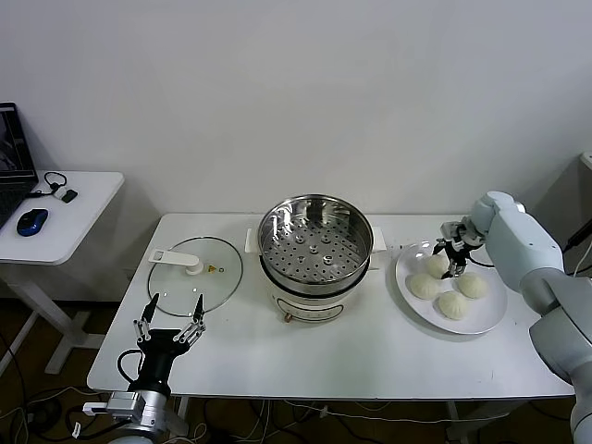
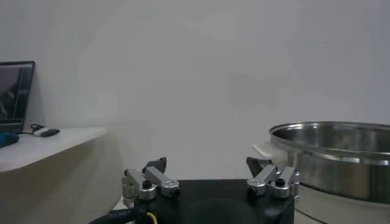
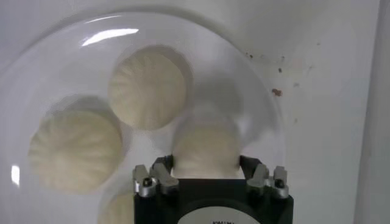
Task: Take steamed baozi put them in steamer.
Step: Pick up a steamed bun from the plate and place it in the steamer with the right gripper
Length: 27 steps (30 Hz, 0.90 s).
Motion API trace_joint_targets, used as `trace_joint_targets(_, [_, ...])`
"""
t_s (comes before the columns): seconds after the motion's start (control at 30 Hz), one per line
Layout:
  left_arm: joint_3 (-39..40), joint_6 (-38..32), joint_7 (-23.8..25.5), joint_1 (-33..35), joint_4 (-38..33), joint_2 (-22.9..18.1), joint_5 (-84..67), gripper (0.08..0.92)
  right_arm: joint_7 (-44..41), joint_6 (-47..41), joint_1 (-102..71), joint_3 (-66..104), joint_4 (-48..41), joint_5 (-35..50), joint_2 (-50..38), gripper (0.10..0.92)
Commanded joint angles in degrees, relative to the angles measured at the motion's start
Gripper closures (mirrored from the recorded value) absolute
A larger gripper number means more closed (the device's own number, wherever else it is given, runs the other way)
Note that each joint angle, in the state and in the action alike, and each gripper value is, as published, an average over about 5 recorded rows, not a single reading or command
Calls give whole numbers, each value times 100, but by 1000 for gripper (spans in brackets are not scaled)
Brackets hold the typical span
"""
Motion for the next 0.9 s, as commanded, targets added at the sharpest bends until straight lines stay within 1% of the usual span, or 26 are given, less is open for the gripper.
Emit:
trace_joint_targets(0.03, [-2, 2, -1, 4, 2, -3, -3, 177, -71, -19, -8, 29, 66, 40, -25, 347])
trace_joint_targets(0.27, [-13, 7, -3, 23, -28, -9, -2, 177, -249, -69, 83, -378, 555, 526, -267, 355])
trace_joint_targets(0.4, [-14, 10, -2, 25, -39, -22, 7, 177, -343, -71, 194, -770, 1085, 942, -547, 355])
trace_joint_targets(0.6, [-25, 16, -5, 28, -41, -39, 22, 177, -474, -116, 617, -1820, 2477, 1792, -1179, 355])
trace_joint_targets(0.77, [-13, 24, -7, 10, -35, -69, 39, 177, -552, -39, 1348, -2828, 3720, 2220, -1692, 355])
trace_joint_targets(0.9, [7, 28, -8, -4, -39, -92, 51, 177, -604, 80, 2035, -3428, 4447, 2462, -1925, 355])
